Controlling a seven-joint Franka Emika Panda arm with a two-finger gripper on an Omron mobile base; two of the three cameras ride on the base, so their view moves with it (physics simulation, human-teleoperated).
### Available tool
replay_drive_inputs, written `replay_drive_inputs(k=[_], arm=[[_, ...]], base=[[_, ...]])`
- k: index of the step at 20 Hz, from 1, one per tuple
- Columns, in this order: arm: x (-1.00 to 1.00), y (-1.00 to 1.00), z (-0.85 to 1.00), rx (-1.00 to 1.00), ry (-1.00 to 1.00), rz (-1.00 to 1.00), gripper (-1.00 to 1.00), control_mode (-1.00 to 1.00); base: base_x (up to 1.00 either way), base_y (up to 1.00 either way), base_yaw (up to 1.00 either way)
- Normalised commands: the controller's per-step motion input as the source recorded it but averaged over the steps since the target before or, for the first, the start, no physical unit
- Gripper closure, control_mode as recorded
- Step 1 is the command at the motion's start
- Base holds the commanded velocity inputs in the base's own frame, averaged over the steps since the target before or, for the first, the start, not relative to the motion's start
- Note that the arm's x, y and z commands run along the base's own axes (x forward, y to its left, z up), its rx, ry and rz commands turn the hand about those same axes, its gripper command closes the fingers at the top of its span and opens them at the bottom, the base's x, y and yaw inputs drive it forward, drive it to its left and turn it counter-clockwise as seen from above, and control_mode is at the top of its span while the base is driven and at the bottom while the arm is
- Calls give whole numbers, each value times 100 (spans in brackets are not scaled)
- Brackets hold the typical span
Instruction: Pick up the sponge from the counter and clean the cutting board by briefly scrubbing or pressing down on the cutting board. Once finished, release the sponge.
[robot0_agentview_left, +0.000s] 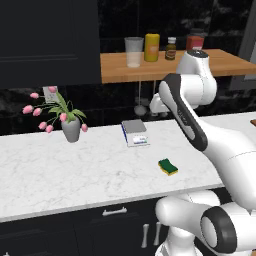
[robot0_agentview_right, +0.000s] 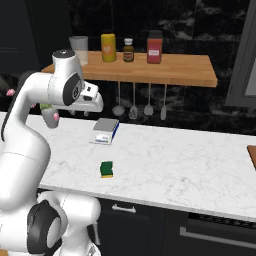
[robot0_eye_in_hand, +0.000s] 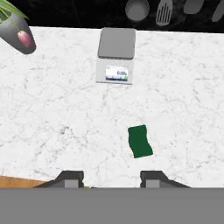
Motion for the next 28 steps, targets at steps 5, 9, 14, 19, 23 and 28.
replay_drive_inputs(k=[5, 9, 14, 19, 23, 28], arm=[[-36, 0, -1, 0, -1, 0, -100, -100], [-80, 0, -16, 0, 0, 0, -100, -100], [-52, -3, -35, 0, 7, 0, -100, -100], [-18, -20, -74, 0, 5, 0, -100, -100], [0, -25, -76, 0, 0, 0, -100, -100], [23, -13, -64, 0, 0, 0, -100, -100]], base=[[0, 0, 0], [0, 0, 0], [0, 0, 0], [0, 0, 0], [0, 0, 0], [0, 0, 0]])
